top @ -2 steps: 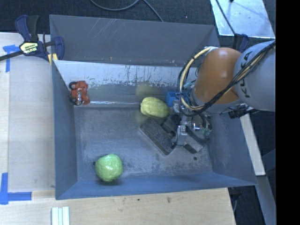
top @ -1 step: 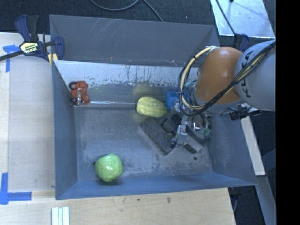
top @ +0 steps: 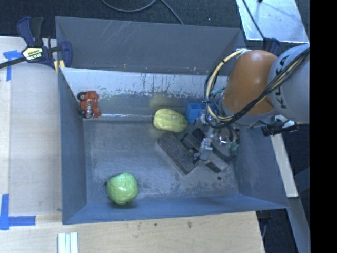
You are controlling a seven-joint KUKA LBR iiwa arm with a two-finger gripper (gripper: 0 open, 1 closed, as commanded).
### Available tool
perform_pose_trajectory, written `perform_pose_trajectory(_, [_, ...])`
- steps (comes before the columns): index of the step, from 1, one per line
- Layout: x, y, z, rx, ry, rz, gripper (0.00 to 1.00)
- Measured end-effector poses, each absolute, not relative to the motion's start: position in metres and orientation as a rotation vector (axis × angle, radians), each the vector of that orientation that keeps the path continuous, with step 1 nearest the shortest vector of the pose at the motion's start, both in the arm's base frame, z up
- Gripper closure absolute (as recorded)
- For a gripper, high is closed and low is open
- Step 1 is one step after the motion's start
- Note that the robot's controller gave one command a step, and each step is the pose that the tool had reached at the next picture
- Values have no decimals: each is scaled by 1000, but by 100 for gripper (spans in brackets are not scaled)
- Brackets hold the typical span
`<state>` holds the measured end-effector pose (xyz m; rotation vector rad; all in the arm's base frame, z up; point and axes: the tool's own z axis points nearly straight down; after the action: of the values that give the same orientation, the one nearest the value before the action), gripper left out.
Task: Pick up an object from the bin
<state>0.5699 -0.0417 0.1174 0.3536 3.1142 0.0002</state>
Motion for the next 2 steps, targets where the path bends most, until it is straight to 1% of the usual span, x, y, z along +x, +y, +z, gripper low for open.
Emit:
perform_pose_trajectory(1, [564, -50, 78, 658, 3067, 0, 0])
perform_pose_trajectory(2, [558, -56, 74, 569, 3079, 9, 100])
